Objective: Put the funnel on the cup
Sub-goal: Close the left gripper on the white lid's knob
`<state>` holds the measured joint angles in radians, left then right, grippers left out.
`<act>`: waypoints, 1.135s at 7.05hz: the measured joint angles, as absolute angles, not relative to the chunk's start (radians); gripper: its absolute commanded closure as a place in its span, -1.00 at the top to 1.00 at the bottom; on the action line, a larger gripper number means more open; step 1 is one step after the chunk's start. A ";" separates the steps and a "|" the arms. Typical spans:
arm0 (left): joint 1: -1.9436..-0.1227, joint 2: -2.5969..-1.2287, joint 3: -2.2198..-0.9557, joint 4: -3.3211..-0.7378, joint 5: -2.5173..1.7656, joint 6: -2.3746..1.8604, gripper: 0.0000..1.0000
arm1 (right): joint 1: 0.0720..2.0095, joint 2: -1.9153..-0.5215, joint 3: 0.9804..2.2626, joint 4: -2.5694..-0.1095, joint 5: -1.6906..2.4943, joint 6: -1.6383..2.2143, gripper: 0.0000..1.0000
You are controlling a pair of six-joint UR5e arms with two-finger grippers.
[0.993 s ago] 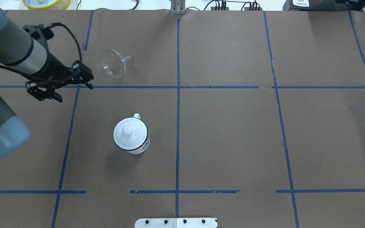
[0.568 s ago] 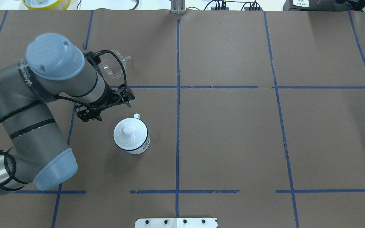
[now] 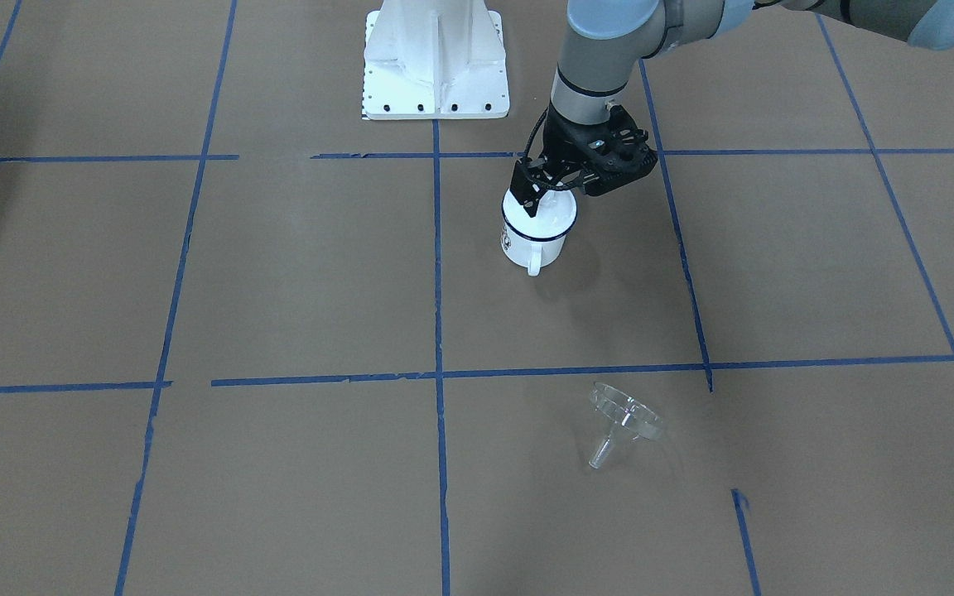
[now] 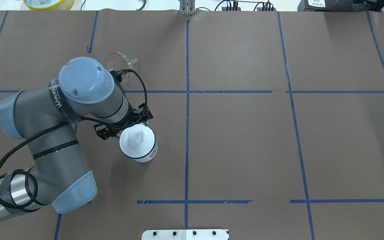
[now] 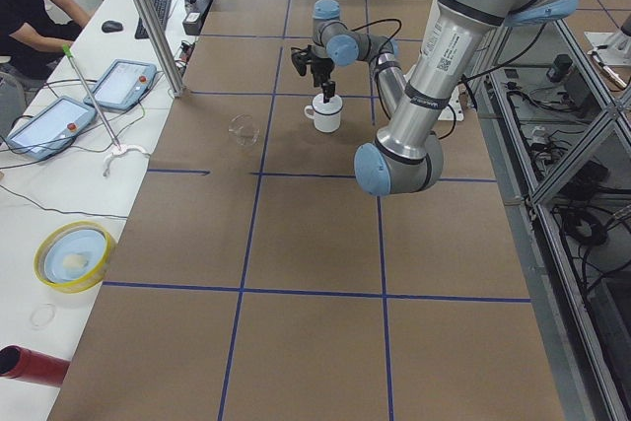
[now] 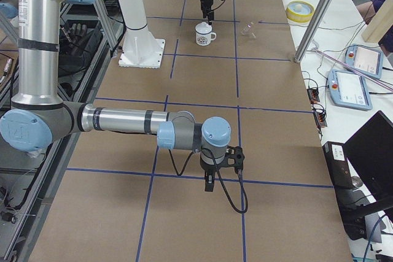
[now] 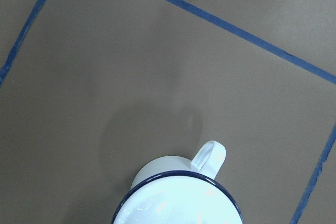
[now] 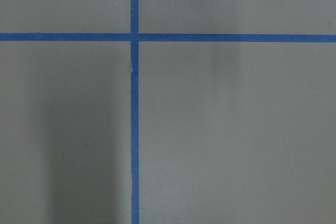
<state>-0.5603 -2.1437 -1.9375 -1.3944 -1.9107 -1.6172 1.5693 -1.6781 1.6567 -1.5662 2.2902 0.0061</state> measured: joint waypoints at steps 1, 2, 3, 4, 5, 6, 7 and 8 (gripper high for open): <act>-0.555 -2.145 -1.936 -1.394 -1.910 -1.618 0.70 | 1.569 -1.678 1.657 -1.566 2.290 0.006 1.00; -0.553 -2.144 -1.936 -1.395 -1.910 -1.618 0.67 | 1.569 -1.678 1.657 -1.566 2.290 0.006 1.00; -0.552 -2.144 -1.934 -1.395 -1.911 -1.618 0.57 | 1.569 -1.678 1.657 -1.566 2.290 0.006 1.00; -0.551 -2.144 -1.932 -1.396 -1.912 -1.618 0.45 | 1.569 -1.678 1.657 -1.566 2.290 0.006 1.00; -0.550 -2.143 -1.931 -1.396 -1.913 -1.618 0.18 | 1.569 -1.678 1.657 -1.566 2.290 0.006 1.00; -0.548 -2.142 -1.931 -1.396 -1.913 -1.618 -0.44 | 1.569 -1.678 1.657 -1.566 2.290 0.006 1.00; -0.547 -2.142 -1.932 -1.396 -1.913 -1.619 -0.99 | 1.569 -1.678 1.657 -1.566 2.290 0.006 1.00; -0.547 -2.143 -1.934 -1.396 -1.914 -1.619 -1.00 | 1.569 -1.678 1.657 -1.566 2.290 0.006 1.00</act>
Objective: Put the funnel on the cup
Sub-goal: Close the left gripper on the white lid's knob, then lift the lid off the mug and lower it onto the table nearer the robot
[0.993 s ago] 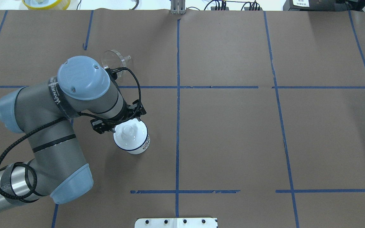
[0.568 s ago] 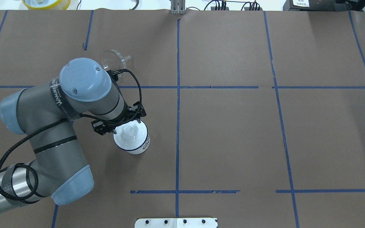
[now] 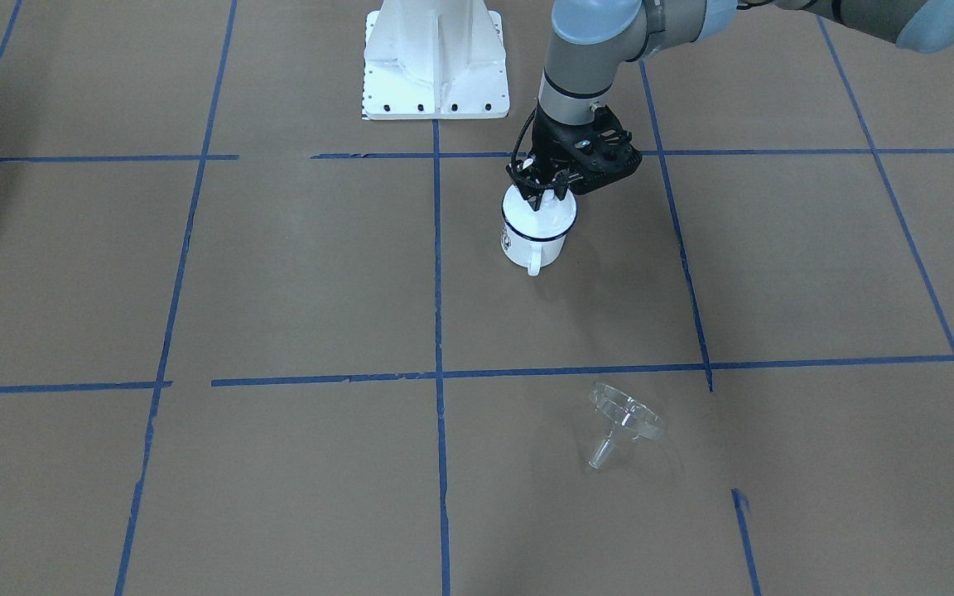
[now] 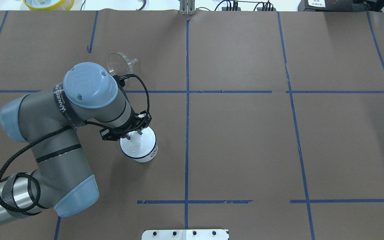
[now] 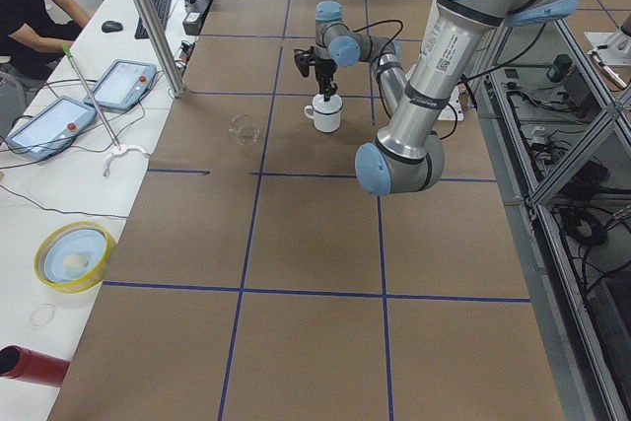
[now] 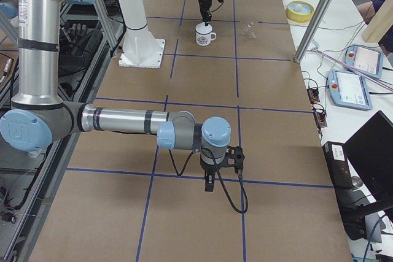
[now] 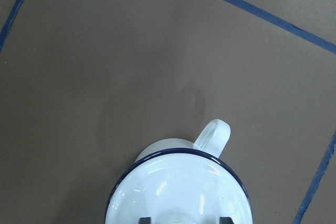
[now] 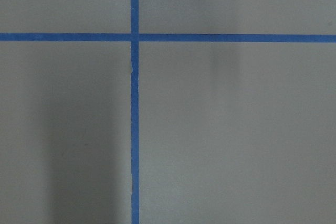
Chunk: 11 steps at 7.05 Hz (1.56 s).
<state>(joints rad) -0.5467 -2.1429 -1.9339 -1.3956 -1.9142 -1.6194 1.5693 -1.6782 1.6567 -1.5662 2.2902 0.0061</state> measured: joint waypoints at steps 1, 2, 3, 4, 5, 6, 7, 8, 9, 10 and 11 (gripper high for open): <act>-0.547 -2.143 -1.937 -1.394 -1.916 -1.620 -1.00 | 1.569 -1.678 1.657 -1.566 2.290 0.006 1.00; -0.548 -2.143 -1.946 -1.393 -1.916 -1.621 -1.00 | 1.569 -1.678 1.656 -1.566 2.290 0.006 1.00; -0.556 -2.144 -1.970 -1.380 -1.916 -1.622 -1.00 | 1.569 -1.678 1.656 -1.566 2.290 0.006 1.00; -0.578 -2.144 -2.014 -1.350 -1.915 -1.621 -1.00 | 1.569 -1.678 1.656 -1.566 2.290 0.006 1.00; -0.609 -2.143 -2.058 -1.323 -1.915 -1.619 -1.00 | 1.569 -1.678 1.657 -1.566 2.290 0.006 1.00; -0.638 -2.135 -2.093 -1.307 -1.914 -1.614 -1.00 | 1.569 -1.678 1.657 -1.566 2.290 0.006 1.00; -0.656 -2.109 -2.130 -1.301 -1.912 -1.596 -1.00 | 1.569 -1.678 1.656 -1.566 2.290 0.006 1.00; -0.661 -2.062 -2.166 -1.300 -1.911 -1.564 -1.00 | 1.569 -1.678 1.656 -1.566 2.290 0.006 1.00; -0.659 -2.013 -2.189 -1.301 -1.910 -1.530 -1.00 | 1.569 -1.678 1.656 -1.566 2.290 0.006 1.00; -0.656 -1.970 -2.197 -1.306 -1.910 -1.490 -1.00 | 1.569 -1.678 1.656 -1.566 2.290 0.006 1.00; -0.654 -1.930 -2.198 -1.311 -1.911 -1.447 -1.00 | 1.569 -1.678 1.656 -1.566 2.290 0.006 1.00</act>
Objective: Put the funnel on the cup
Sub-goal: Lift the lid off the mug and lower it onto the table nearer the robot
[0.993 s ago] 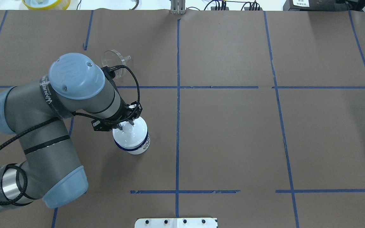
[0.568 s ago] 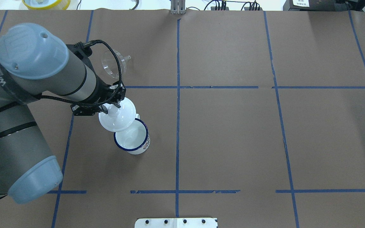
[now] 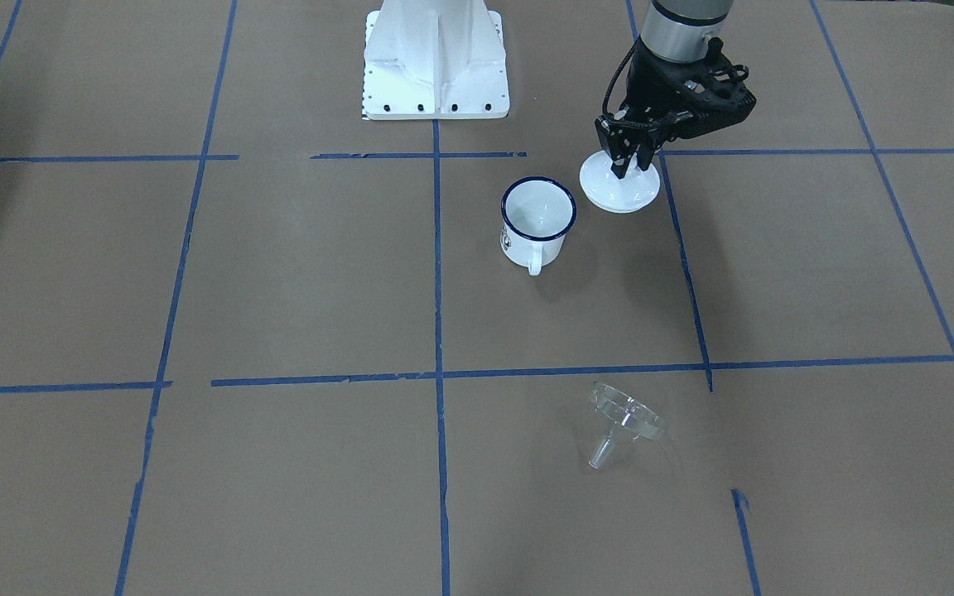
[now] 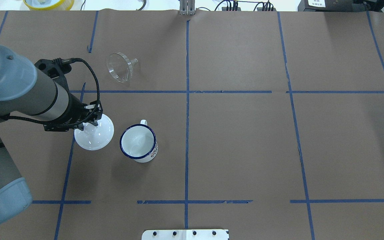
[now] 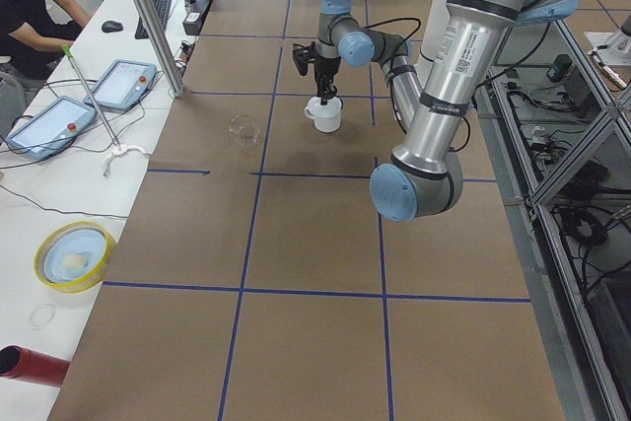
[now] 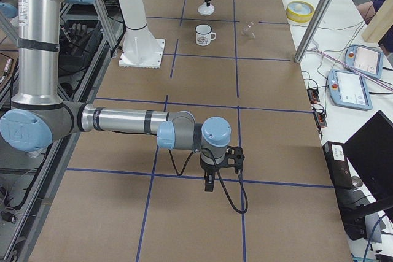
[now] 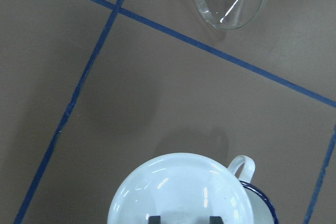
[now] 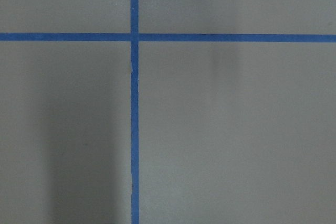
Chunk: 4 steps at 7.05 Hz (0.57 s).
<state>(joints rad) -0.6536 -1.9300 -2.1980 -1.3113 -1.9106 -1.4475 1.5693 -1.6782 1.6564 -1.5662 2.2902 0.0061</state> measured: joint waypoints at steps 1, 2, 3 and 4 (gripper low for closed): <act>-0.653 -1.896 -2.190 -1.322 -1.913 -1.409 -1.00 | 1.569 -1.678 1.656 -1.566 2.290 0.006 1.00; -0.651 -1.862 -2.157 -1.373 -1.916 -1.382 -1.00 | 1.569 -1.678 1.656 -1.566 2.290 0.006 1.00; -0.645 -1.815 -2.104 -1.481 -1.920 -1.373 -1.00 | 1.569 -1.678 1.655 -1.566 2.290 0.006 1.00; -0.633 -1.773 -2.057 -1.586 -1.923 -1.375 -1.00 | 1.569 -1.678 1.655 -1.566 2.290 0.006 1.00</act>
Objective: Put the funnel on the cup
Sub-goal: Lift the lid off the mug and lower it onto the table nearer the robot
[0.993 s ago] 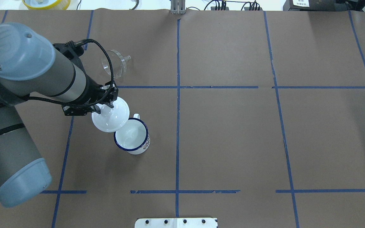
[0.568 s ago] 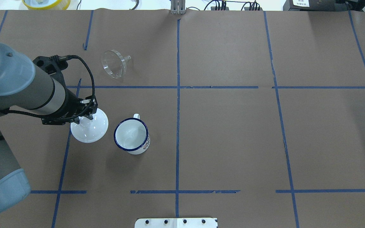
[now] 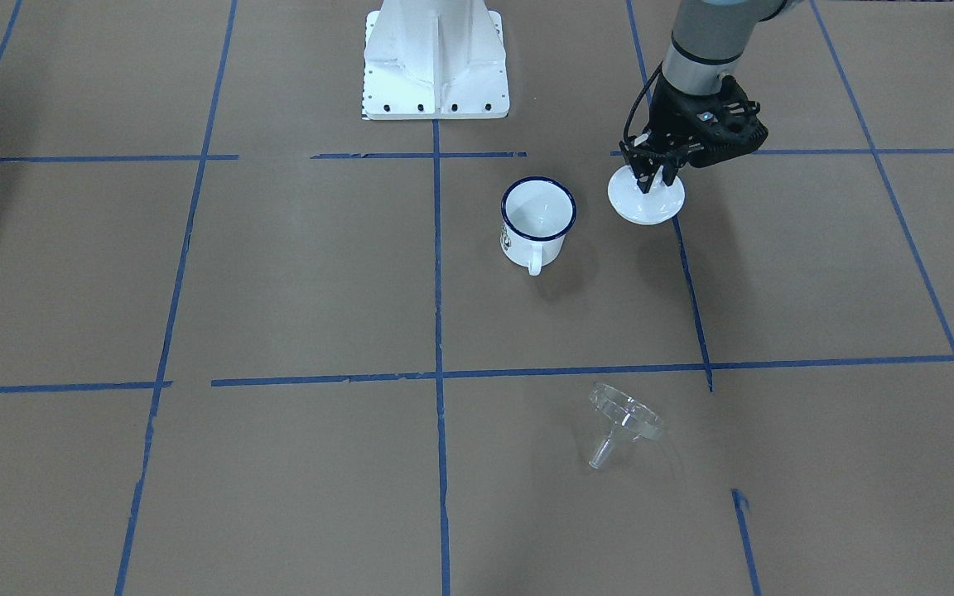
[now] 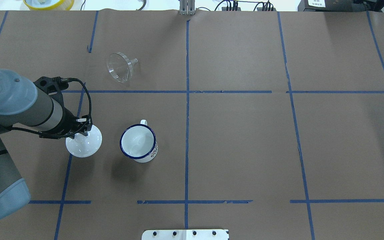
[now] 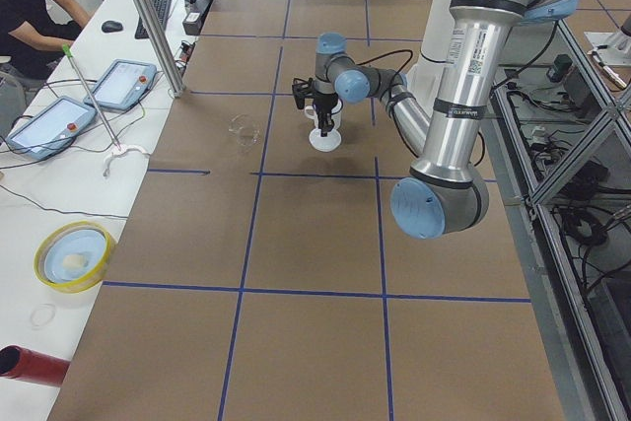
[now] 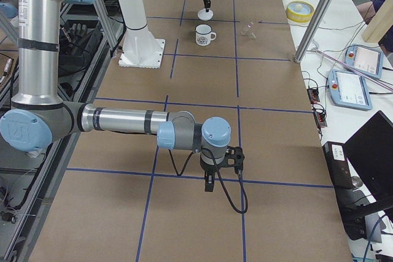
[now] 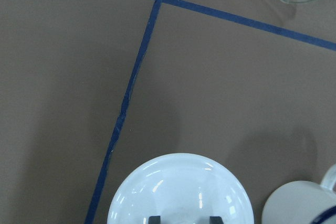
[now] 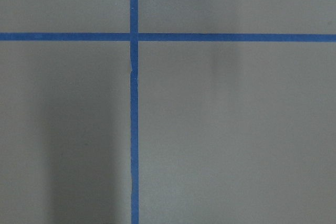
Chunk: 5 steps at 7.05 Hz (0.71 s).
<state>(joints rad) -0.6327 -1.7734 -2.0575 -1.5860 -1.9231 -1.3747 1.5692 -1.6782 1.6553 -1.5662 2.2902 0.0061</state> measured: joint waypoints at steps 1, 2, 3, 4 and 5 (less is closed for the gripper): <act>-0.617 -1.747 -2.027 -1.644 -1.933 -1.378 -1.00 | 1.569 -1.678 1.655 -1.566 2.290 0.006 1.00; -0.603 -1.735 -2.012 -1.666 -1.952 -1.379 -1.00 | 1.569 -1.678 1.656 -1.566 2.290 0.006 1.00; -0.591 -1.730 -2.005 -1.673 -1.973 -1.382 -0.98 | 1.569 -1.678 1.656 -1.566 2.290 0.006 1.00; -0.578 -1.728 -1.999 -1.677 -1.988 -1.384 0.98 | 1.569 -1.678 1.656 -1.566 2.290 0.006 1.00; -0.569 -1.727 -1.992 -1.686 -1.994 -1.384 1.00 | 1.569 -1.678 1.656 -1.566 2.290 0.006 1.00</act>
<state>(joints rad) -0.5689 -1.7271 -1.9921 -1.6862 -1.9939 -1.3835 1.5693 -1.6782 1.6558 -1.5662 2.2902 0.0061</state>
